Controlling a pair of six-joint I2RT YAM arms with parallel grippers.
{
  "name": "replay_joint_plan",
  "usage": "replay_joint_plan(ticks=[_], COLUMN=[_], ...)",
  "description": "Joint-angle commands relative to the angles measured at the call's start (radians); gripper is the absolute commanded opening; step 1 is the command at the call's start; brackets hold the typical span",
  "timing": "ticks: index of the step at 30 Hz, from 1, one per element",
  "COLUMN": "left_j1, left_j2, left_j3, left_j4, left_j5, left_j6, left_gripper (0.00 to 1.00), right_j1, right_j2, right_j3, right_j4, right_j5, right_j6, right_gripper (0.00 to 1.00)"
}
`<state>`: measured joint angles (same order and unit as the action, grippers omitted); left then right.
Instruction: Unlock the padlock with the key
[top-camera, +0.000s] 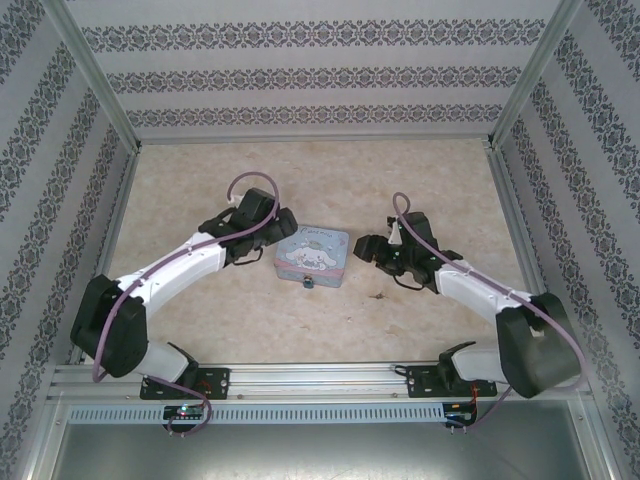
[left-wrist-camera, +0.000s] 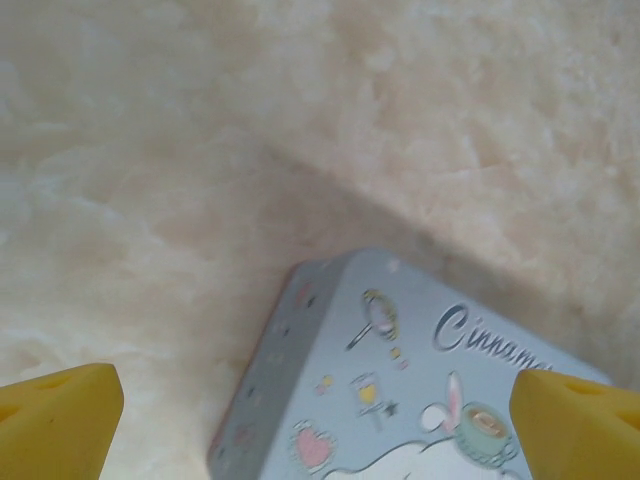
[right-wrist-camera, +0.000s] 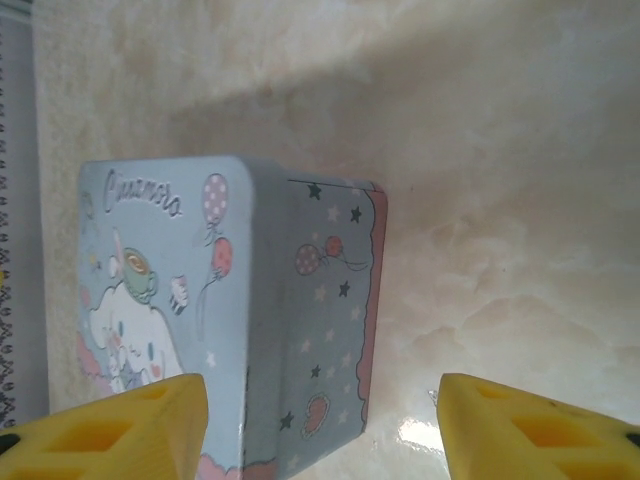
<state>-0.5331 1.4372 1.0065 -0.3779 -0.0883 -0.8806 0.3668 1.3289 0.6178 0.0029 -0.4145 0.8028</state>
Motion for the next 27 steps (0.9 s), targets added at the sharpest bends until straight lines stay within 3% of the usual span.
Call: replay_joint_plan(ticks=[1,10,18,27], left_j1=[0.004,-0.006,-0.037,-0.051], left_j2=[-0.043,0.043,0.042,-0.028], left_j3=[-0.059,-0.120,-0.172,-0.277], left_j4=[0.130,0.326,0.372,0.415], left_j5=[0.072,0.235,0.224,0.171], left_j6=[0.064,0.098,0.055,-0.015], left_gripper=[0.99,1.00,0.99,1.00], right_j1=[0.018,0.040,0.044,0.047], right_j2=[0.056,0.167,0.248,0.315], right_j3=[0.060,0.143,0.216,0.270], right_j4=[0.051,0.098,0.115,0.140], right_j5=[-0.015,-0.021,-0.028,-0.036], right_j6=[0.028,0.075,0.102,0.137], right_gripper=[0.59,0.45,0.37,0.35])
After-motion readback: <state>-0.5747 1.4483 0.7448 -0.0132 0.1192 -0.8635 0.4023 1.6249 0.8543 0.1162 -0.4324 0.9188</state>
